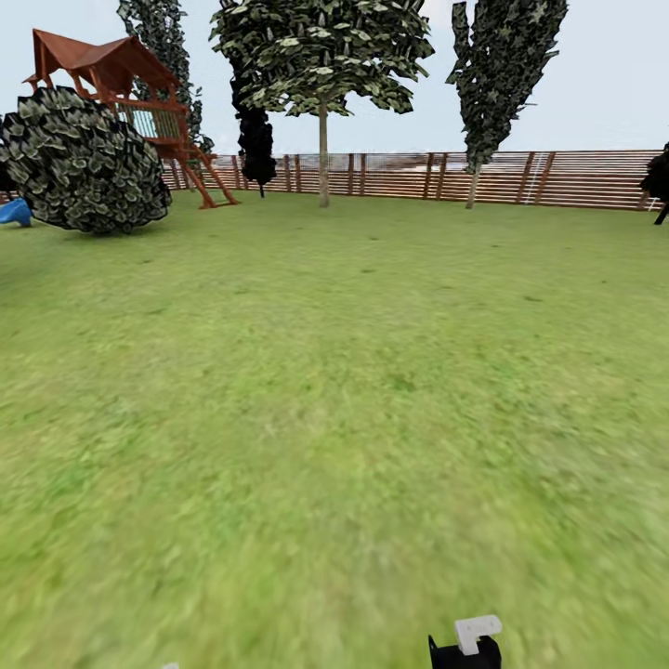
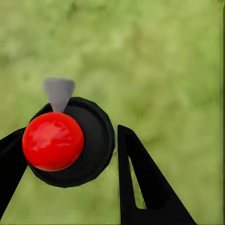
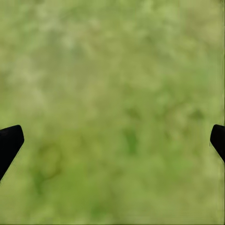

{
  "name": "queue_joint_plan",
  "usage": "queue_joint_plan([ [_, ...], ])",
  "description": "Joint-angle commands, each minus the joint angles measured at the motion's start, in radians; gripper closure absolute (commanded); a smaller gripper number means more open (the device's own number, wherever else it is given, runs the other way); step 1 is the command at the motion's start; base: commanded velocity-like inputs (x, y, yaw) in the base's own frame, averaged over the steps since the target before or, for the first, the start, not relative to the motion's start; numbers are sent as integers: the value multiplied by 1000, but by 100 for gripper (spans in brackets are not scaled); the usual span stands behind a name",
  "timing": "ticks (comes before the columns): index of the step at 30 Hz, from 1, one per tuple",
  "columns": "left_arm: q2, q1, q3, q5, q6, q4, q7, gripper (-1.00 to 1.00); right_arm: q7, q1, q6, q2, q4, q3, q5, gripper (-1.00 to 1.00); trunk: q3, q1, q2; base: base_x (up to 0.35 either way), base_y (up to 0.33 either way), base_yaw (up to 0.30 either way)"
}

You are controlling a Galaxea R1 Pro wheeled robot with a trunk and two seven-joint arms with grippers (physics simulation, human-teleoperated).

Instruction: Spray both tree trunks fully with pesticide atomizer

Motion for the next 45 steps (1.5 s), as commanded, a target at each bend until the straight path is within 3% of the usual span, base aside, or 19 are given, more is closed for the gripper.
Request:
queue_joint_plan([
  [1, 0, 0, -9, 4, -2, 0, 6, 100, -3, 0, -2, -1, 0, 9, -7, -100, -1, 0, 0, 340, 0, -2],
  [45, -1, 0, -9, 4, -7, 0, 6, 100, -1, 0, -2, 0, -3, 8, -12, -100, -29, 0, 0, 340, 0, 0],
])
